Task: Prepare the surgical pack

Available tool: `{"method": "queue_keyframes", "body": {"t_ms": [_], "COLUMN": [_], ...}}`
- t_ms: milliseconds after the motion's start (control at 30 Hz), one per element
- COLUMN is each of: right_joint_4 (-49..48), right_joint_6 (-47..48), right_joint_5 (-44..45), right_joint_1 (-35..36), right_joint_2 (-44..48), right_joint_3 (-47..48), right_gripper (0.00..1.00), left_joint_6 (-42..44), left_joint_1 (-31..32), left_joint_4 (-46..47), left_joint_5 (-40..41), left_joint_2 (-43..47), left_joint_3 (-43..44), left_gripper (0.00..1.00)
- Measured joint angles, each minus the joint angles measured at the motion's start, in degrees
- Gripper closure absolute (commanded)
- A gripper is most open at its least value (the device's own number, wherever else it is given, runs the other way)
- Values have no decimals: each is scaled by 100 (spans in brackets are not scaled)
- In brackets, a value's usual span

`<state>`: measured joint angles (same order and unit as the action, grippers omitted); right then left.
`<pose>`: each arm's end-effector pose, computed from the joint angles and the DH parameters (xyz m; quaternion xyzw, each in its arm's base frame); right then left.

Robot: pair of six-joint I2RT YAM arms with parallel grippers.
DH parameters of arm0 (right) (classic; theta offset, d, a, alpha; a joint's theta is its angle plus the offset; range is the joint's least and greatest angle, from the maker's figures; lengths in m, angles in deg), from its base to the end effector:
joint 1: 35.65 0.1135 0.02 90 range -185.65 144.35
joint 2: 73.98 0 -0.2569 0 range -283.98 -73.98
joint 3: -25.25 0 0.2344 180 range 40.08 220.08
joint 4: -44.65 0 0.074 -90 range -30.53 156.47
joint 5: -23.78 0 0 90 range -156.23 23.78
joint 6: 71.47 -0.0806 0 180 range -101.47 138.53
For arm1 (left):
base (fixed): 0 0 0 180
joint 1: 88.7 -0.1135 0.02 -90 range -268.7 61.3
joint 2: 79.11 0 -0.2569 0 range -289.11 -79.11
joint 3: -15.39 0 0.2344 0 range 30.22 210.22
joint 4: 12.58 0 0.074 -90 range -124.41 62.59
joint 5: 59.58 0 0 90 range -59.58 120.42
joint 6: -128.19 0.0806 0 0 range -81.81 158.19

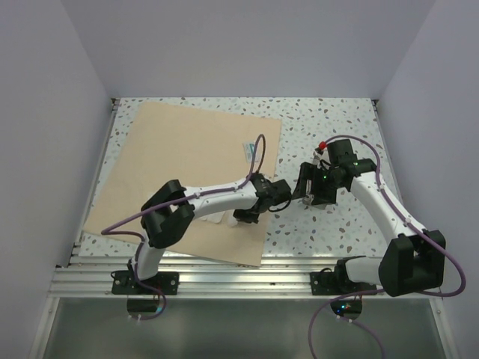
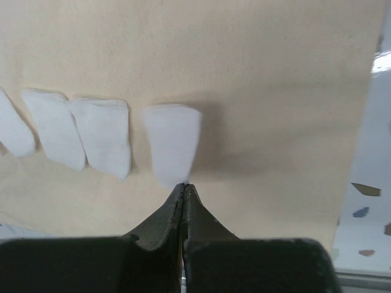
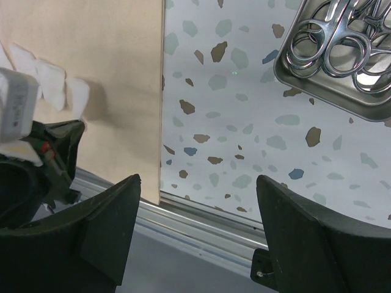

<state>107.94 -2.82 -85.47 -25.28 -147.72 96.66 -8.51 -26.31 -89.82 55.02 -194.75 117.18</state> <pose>0.2355 0.0701 0.2139 0.0571 0.9627 0.2141 0.1556 0.1947 -0.2999 0.1417 0.1354 0.9676 0.1311 0.1681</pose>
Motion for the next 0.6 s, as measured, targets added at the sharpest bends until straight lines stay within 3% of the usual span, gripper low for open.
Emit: {"method": "queue_keyframes", "body": {"t_ms": [200,600], "right_joint_4": [-2,-9], "right_joint_6": [0,-2], "right_joint_5": [0,-4], "right_joint_1": [0,-2], "right_joint_2": [0,-28], "right_joint_3": [0,0], "right_gripper": [19,19], "left_joint_6": [151,627], "left_joint_1": [-26,-704], "left_joint_4": [-457,-940], "left_joint_5": [221,887], "left_joint_2": [260,798], "left_joint_3": [866,256], "left_gripper": [100,100]}}
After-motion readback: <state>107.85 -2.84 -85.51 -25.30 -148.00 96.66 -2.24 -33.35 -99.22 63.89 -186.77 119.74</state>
